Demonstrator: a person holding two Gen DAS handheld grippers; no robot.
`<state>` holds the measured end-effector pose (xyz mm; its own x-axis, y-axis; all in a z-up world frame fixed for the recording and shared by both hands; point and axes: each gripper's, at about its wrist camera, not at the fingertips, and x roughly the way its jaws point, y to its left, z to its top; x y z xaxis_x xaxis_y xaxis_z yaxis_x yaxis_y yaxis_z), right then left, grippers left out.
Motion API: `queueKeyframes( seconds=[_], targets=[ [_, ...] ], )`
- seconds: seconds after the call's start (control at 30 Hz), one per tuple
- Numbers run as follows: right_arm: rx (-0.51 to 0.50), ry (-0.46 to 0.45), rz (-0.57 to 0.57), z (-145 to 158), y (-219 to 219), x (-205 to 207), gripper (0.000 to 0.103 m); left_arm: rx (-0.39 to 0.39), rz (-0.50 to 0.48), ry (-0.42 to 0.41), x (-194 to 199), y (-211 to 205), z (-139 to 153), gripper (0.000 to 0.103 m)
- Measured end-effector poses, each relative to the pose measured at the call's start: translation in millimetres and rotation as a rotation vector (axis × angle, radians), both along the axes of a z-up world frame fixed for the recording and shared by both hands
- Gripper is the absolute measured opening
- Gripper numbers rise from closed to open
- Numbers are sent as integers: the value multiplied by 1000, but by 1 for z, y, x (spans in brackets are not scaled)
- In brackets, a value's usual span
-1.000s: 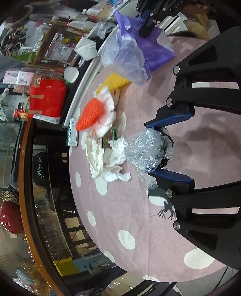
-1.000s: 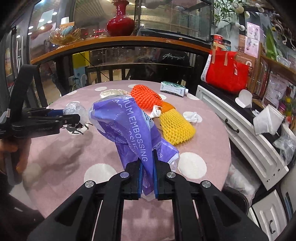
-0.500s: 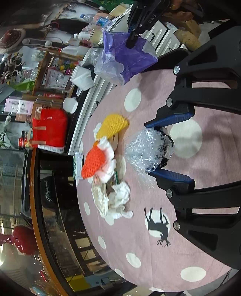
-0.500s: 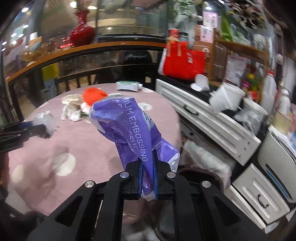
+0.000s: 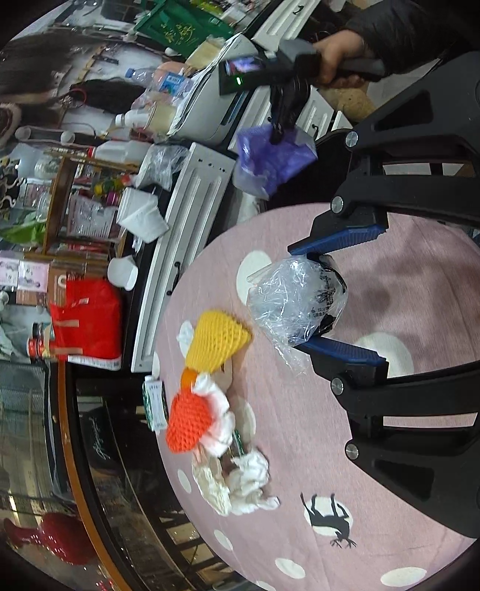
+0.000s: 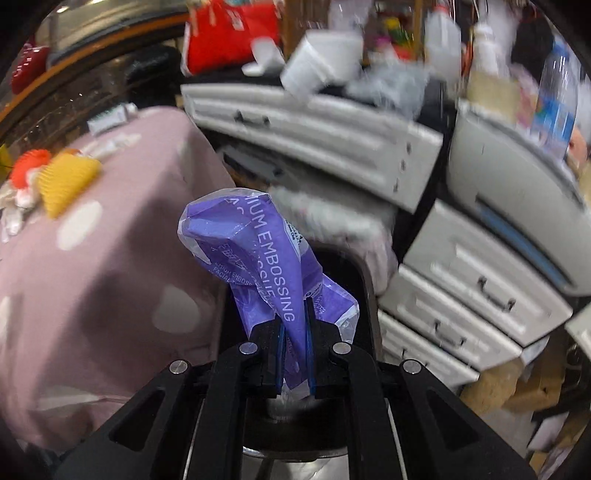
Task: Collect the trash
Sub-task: 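Carry the purple bag to the black bin and release it with the right gripper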
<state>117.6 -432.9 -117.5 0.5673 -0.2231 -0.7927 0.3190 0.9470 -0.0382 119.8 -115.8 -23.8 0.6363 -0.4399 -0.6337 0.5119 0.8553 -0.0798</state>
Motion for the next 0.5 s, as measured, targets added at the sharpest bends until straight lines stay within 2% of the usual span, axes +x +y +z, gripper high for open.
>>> queueKeyframes(
  seconds=[0.17,0.27,0.33,0.37,0.4,0.43,0.47,0.5],
  targets=[
    [37,118,-42,-50,-14,11,9,12,-41,12,1,-20,-4,45],
    [70,153,-61,-66,-19,11,9,13,-60,24,1,-28,-7,45],
    [69,174,-74,-74,-21,10,15,18,-70,29,2,-33,-9,44],
    [67,177,-79,-76,-21,11,29,19,-76,33,2,-36,-10,44],
    [62,176,-88,-77,-21,10,51,20,-81,35,2,-38,-11,44],
    [55,171,-97,-77,-20,9,63,21,-87,38,2,-40,-12,45],
    [48,155,-107,-75,-20,7,73,22,-93,40,2,-42,-13,44],
    [45,144,-109,-72,-18,5,73,23,-99,42,1,-45,-13,44]
  ],
)
